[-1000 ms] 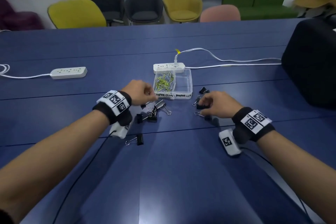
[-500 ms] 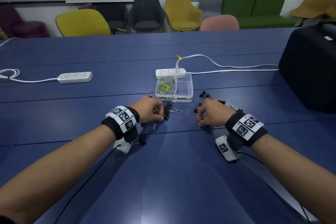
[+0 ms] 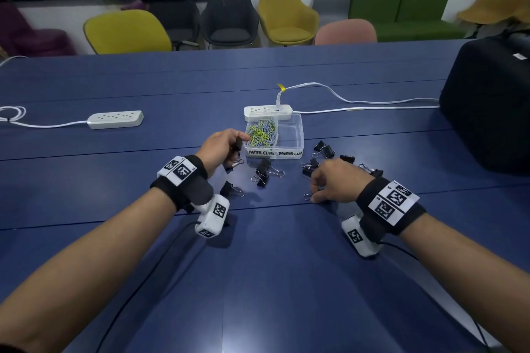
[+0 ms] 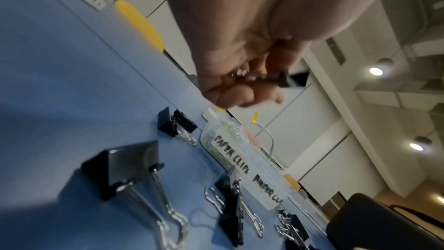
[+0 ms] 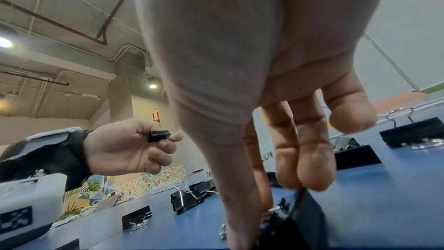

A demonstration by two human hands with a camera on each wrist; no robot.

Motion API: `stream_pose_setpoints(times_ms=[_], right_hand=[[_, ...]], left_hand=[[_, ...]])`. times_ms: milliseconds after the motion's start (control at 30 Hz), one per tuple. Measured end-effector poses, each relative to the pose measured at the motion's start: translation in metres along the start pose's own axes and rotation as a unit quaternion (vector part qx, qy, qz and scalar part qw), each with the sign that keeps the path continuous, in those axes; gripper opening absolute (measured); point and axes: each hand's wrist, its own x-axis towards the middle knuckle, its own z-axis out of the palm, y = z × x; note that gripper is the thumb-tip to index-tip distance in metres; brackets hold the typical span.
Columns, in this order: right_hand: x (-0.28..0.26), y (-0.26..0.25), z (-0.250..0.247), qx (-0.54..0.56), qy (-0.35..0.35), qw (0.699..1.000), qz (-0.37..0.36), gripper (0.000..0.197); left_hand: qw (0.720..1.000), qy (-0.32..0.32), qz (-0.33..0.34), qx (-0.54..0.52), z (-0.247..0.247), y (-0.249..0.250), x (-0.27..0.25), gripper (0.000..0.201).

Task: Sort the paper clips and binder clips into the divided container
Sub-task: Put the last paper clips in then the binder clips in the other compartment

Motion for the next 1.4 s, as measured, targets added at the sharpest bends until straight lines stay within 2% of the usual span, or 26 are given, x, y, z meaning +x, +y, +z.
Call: stream_pose_setpoints(times_ms=[67,133,200,267,333,433,500,567,633,700,767,833,900,1100,1200,1300,1400], right_hand=[[0.000,-0.001,0.001,-0.006,-0.013,1.000,-0.012,0.013],[0.000,-0.003,0.002,-0.010,-0.025,1.000,-0.011,0.012],[-0.001,-0.004,0.002,0.000,-0.028,1.000,-0.002,0.012],[-0.001,-0.003,0.000,0.022,-0.028,0.999,0.001,0.011],[0.001,-0.001,-0.003,0.042,-0.023,0.999,-0.004,0.009],[0.006,0.004,-0.006,0.070,0.001,0.997,-0.006,0.004],[0.010,0.008,-0.008,0.090,0.017,0.996,0.003,0.010],[0.016,0.013,-0.009,0.091,0.038,0.995,0.020,0.015],[0.022,0.015,-0.011,0.061,0.082,0.994,0.041,0.013],[0.029,0.016,-0.011,0.026,0.116,0.991,0.065,0.030],[0.034,0.015,-0.012,-0.030,0.110,0.991,0.070,0.052],[0.037,0.014,-0.011,-0.078,0.068,0.993,0.059,0.057],[0.041,0.014,-0.009,-0.090,0.044,0.994,0.046,0.050],[0.044,0.008,-0.003,-0.096,0.053,0.994,-0.001,0.019],[0.043,0.002,0.000,-0.144,0.070,0.987,-0.022,0.024],[0.041,-0.003,0.001,-0.184,0.083,0.979,-0.036,0.026],[0.043,-0.001,-0.002,-0.151,0.112,0.982,-0.029,0.022]], left_hand=[[1.000,0.001,0.007,0.000,-0.007,-0.003,0.003,0.043],[0.999,0.005,-0.013,0.036,-0.012,-0.003,0.002,0.052],[0.990,0.002,-0.013,0.141,-0.016,-0.004,-0.003,0.054],[0.952,-0.028,0.012,0.306,-0.019,-0.009,-0.010,0.050],[0.912,-0.055,0.039,0.405,-0.022,-0.017,-0.018,0.042],[0.892,-0.081,0.058,0.440,-0.031,-0.029,-0.021,0.026],[0.886,-0.103,0.062,0.448,-0.035,-0.035,-0.022,0.022],[0.874,-0.126,0.061,0.465,-0.037,-0.035,-0.024,0.027],[0.852,-0.154,0.067,0.496,-0.038,-0.034,-0.026,0.043],[0.825,-0.170,0.081,0.532,-0.038,-0.036,-0.024,0.049],[0.826,-0.166,0.089,0.532,-0.038,-0.038,-0.021,0.037],[0.833,-0.156,0.095,0.522,-0.038,-0.039,-0.018,0.028],[0.843,-0.155,0.101,0.505,-0.037,-0.037,-0.017,0.026],[0.854,-0.180,0.100,0.478,-0.027,-0.031,-0.016,0.012],[0.868,-0.167,0.103,0.457,-0.016,-0.025,-0.014,0.016],[0.859,-0.131,0.120,0.480,-0.002,-0.017,-0.010,0.024],[0.869,-0.075,0.126,0.473,0.009,-0.012,-0.005,0.018]])
